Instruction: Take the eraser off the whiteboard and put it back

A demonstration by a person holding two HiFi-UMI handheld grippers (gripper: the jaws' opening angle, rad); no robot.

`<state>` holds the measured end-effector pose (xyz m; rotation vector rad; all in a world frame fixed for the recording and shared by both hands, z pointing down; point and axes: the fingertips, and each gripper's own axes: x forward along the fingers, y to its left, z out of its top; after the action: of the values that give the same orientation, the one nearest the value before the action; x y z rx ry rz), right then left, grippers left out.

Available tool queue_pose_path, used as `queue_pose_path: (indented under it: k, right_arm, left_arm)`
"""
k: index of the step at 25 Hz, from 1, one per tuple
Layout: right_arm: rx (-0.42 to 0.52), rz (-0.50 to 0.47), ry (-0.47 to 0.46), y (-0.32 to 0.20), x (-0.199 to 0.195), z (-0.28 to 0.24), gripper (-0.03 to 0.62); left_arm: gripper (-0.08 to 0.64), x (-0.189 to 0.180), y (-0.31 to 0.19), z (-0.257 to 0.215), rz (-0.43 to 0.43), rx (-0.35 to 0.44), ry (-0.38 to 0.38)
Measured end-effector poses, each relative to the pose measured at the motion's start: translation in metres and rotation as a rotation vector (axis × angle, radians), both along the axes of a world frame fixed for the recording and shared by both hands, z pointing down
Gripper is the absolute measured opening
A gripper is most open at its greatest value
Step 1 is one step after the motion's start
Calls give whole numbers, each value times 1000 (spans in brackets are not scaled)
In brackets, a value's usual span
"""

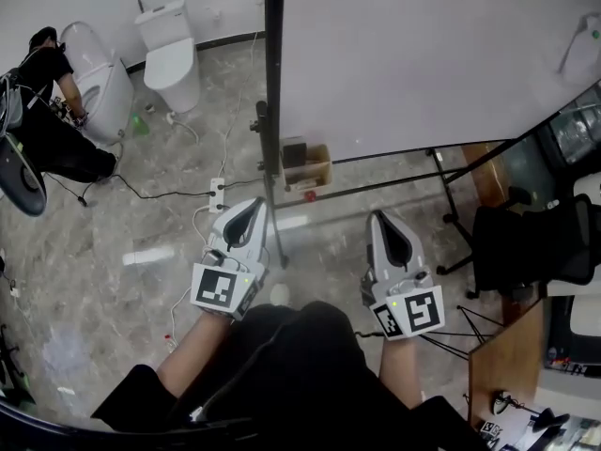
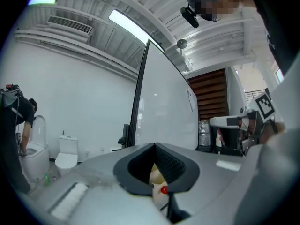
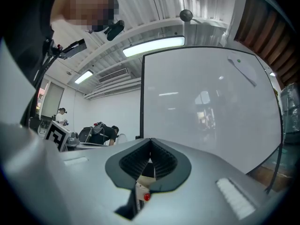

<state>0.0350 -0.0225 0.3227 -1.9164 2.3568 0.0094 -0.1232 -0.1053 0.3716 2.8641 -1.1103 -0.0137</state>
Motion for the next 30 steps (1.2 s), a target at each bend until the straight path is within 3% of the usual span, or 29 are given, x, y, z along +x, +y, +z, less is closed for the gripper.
queue_pose_path:
  k: [11,30]
  right_arm:
    - [-17,-33,-5,-40,11,3,9]
    - [-2,-377,7,-146,58,-1,9]
  left_arm:
    - [5,21,-31,8,-14,-5,-31]
    - [16,74,-88,34,-298,-49,-81]
